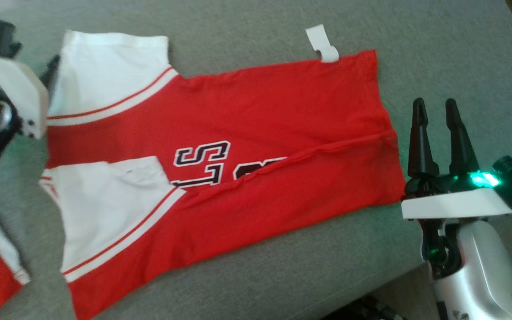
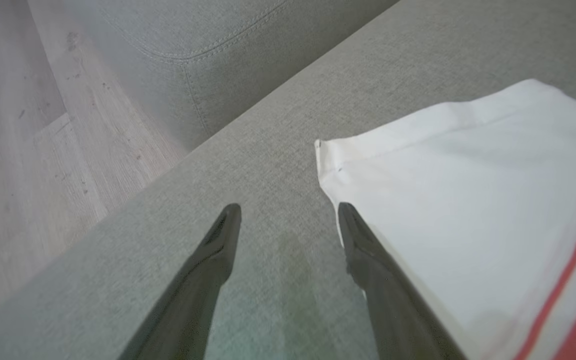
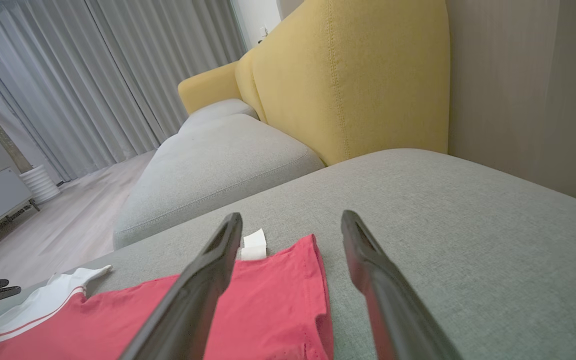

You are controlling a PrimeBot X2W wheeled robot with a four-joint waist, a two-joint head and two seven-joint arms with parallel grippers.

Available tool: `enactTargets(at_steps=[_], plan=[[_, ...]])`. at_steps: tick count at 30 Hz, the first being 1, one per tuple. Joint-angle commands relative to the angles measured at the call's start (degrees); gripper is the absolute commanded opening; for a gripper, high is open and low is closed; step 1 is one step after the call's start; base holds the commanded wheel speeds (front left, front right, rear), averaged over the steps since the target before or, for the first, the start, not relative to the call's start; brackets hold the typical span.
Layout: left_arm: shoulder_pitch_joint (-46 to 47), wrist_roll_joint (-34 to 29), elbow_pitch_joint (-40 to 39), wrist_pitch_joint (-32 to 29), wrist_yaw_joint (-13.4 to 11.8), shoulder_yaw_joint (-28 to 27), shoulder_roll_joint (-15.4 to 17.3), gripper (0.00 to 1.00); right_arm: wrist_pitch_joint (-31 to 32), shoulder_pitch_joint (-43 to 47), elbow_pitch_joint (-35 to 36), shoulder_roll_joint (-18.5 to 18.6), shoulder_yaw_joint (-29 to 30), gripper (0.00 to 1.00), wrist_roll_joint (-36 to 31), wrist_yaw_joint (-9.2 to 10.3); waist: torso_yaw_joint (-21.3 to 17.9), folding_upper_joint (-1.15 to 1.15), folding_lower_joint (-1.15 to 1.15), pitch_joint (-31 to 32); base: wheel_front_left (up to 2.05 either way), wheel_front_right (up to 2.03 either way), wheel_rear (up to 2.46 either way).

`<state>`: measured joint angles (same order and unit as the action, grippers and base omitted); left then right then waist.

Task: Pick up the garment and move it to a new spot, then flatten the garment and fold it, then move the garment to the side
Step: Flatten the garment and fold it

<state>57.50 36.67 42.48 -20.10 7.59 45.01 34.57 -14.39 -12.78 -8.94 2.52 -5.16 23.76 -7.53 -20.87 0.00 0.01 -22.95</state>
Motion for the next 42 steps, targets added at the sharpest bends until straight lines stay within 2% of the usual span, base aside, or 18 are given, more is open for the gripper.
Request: enactTargets(at_steps=[1, 13, 20, 21, 22, 25, 33, 37, 42], plan=[[3.23, 0.41, -1.10, 0.34, -0.11, -1.78, 2.62, 1.00, -0.59, -0.92, 1.85, 0.36, -1.27, 1.00, 0.29, 0.04, -1.43, 0.00, -0.01, -1.53, 0.00, 0.00, 0.00], [7.47, 6.49, 2.39, -0.74, -0.10, 3.59, 4.01, 1.00, -0.60, -2.38, 3.37, 0.36, -2.06, 1.00, 2.25, 0.04, -3.68, 0.00, -0.01, -4.38, 0.00, 0.00, 0.00], [7.14, 11.86, -0.07, -2.05, -0.10, 7.81, 3.95, 1.00, -0.61, -2.10, 1.99, 0.36, -1.23, 1.00, 2.39, 0.04, -3.60, 0.00, -0.01, -4.12, 0.00, 0.00, 0.00], [6.75, 13.10, -0.26, -3.51, -0.10, 8.61, 4.01, 0.85, -0.61, -2.16, 1.73, 0.36, -1.08, 1.00, 2.32, 0.04, -3.46, 0.00, -0.01, -3.94, 0.00, 0.00, 0.00], [6.32, 14.36, -0.86, -5.30, -0.10, 9.70, 4.09, 0.00, -0.61, -2.26, 1.43, 0.36, -0.87, 1.00, 2.20, 0.04, -3.26, 0.00, -0.01, -3.72, 0.00, 0.00, 0.00], [6.06, 17.16, -2.60, -7.36, -0.10, 11.59, 4.83, 0.00, -0.61, -2.83, 0.73, 0.36, -0.52, 1.00, 1.23, 0.04, -2.45, 0.00, -0.01, -3.15, 0.00, 0.00, 0.00], [5.87, 19.29, -4.74, 3.65, -0.10, 12.09, 3.19, 0.00, 1.67, -6.02, -2.11, 0.36, 2.16, 1.00, -6.50, 0.04, 1.56, 0.00, -0.01, 0.82, 0.00, 0.00, 0.00], [5.31, 20.09, -6.60, 9.82, -0.10, 11.83, 0.99, 0.00, 6.86, -7.67, -1.60, 0.36, 4.16, 1.00, -12.35, 0.04, 5.03, 0.00, -0.01, 3.27, 0.00, 0.00, 0.00], [3.49, 20.60, -10.56, 15.89, -0.10, 12.43, -1.08, 0.00, 17.48, -9.79, -0.96, 0.96, 6.82, 1.00, -16.76, 0.04, 9.94, 0.00, -0.01, 5.52, 0.00, 0.00, 0.00]])
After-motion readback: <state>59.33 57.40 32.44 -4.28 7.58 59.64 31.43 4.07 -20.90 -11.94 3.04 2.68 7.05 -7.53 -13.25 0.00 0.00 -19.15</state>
